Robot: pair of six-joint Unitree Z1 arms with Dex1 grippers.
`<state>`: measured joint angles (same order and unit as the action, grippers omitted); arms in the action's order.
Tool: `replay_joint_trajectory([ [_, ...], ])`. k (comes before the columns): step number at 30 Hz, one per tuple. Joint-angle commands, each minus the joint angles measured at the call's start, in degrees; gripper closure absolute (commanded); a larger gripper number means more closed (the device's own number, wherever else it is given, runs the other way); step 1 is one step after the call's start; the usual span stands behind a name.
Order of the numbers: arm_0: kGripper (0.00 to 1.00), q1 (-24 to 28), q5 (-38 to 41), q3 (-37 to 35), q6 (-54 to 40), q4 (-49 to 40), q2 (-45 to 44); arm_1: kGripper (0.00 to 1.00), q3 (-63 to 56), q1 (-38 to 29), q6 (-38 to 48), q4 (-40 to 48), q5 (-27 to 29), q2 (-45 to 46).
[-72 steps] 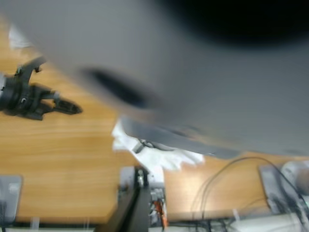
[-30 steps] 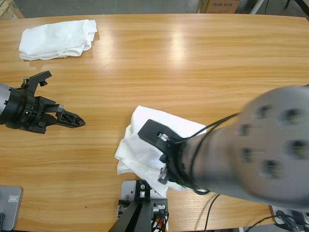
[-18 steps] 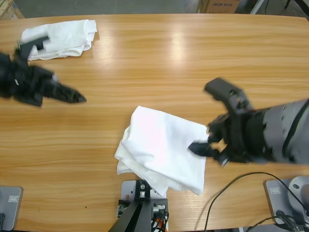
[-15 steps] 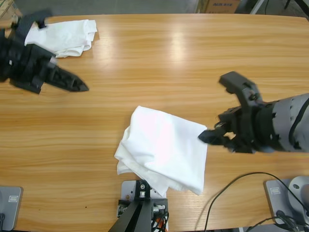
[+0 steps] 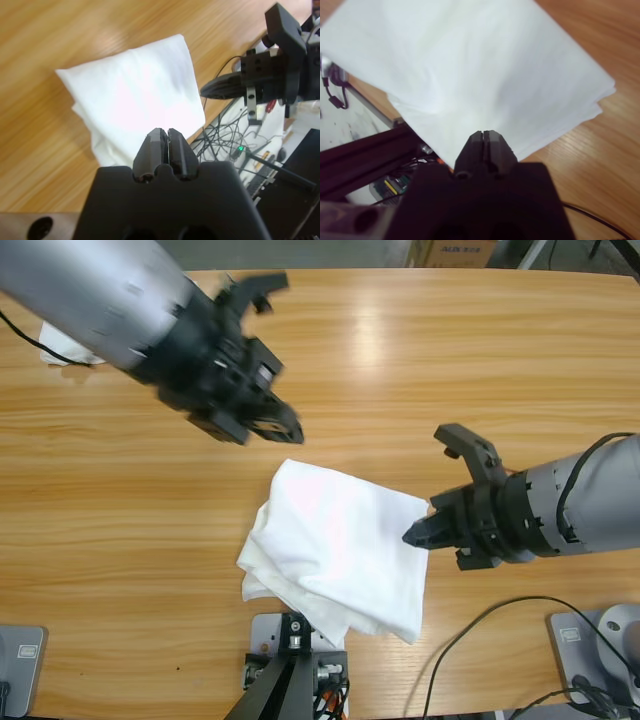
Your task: Fold clothes
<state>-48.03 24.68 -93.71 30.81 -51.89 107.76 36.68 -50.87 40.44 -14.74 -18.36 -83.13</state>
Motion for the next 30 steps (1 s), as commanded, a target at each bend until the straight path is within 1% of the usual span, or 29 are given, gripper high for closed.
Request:
replay_joint_trajectory([
  [1, 1.000, -1.54, 2.90, 4.62, 4.74, 1.88, 7.32, 1.000, -4.58, 1.51, -0.41, 2.57, -1.35, -1.84],
  [4, 1.000, -1.71, 3.11, 9.33, 5.32, 2.67, 7.34, 1.000, -4.39, 2.25, -0.45, 4.02, -1.89, -3.14],
  [8, 1.000, -2.43, 4.34, 16.78, 6.46, 7.58, 6.62, 1.000, -4.12, 2.27, -0.45, 5.53, -2.60, -5.31],
  [12, 1.000, -3.15, 5.71, 21.48, 7.11, 11.79, 7.62, 1.000, -4.34, 2.27, -0.45, 5.77, -2.65, -5.89],
  [15, 1.000, -4.40, 6.21, 24.06, 7.20, 11.99, 7.23, 1.000, -4.25, 2.35, -0.45, 6.20, -2.86, -6.82],
  [19, 1.000, -6.35, 6.79, 26.36, 8.23, 12.15, 6.30, 1.000, -3.98, 2.35, -0.43, 8.60, -3.84, -9.46],
  [23, 1.000, -6.72, 7.05, 27.86, 9.10, 13.76, 5.93, 1.000, -3.44, 2.35, -0.68, 11.03, -4.21, -9.91],
  [27, 1.000, -6.72, 7.05, 27.89, 9.10, 14.29, 5.84, 1.000, -3.42, 2.35, -2.03, 17.46, -4.93, -9.84],
  [30, 1.000, -6.72, 6.96, 28.35, 9.10, 14.62, 5.97, 1.000, -3.03, 2.35, -2.79, 20.22, -6.13, -12.57],
])
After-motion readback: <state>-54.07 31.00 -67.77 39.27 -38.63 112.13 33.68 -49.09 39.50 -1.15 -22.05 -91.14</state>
